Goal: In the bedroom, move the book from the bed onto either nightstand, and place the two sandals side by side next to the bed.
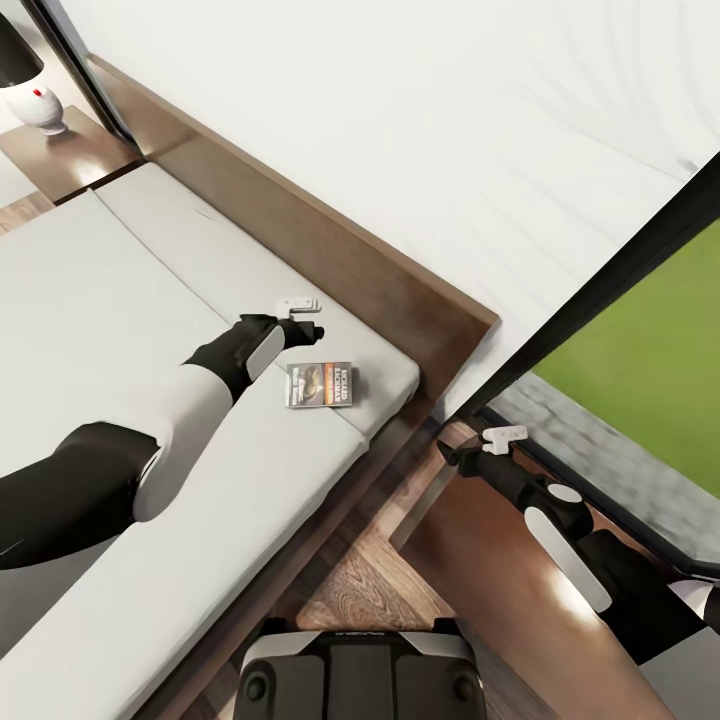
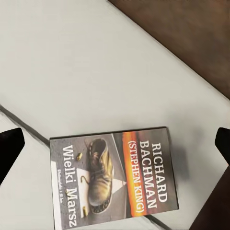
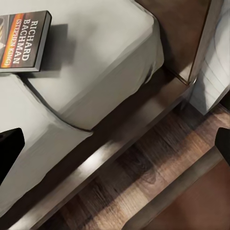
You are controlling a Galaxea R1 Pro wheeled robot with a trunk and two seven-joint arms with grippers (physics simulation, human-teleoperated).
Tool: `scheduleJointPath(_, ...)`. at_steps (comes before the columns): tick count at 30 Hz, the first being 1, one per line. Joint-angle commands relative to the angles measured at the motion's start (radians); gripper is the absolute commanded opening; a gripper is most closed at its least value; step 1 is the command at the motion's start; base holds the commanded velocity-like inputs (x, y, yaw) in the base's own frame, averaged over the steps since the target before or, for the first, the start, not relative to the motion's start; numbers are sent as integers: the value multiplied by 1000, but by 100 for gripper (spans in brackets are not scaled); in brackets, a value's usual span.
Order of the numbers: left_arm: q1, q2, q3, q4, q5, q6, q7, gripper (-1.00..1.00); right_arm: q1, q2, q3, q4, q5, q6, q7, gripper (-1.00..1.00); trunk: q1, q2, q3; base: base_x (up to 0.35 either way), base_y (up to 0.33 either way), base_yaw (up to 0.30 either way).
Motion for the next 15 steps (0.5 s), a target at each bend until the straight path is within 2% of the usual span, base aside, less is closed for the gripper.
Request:
scheduleJointPath(1,0,0,-8,-2,11,4,7,100,-1,-1,2,-1,-7,3,-5,100,0,-1,-1,0,0,0)
scheduleJointPath(15,0,1,-8,7,12,-4,-2,100,-1,-1,1,-6,-7,1,-8,100,0,-1,-18,0,0,0)
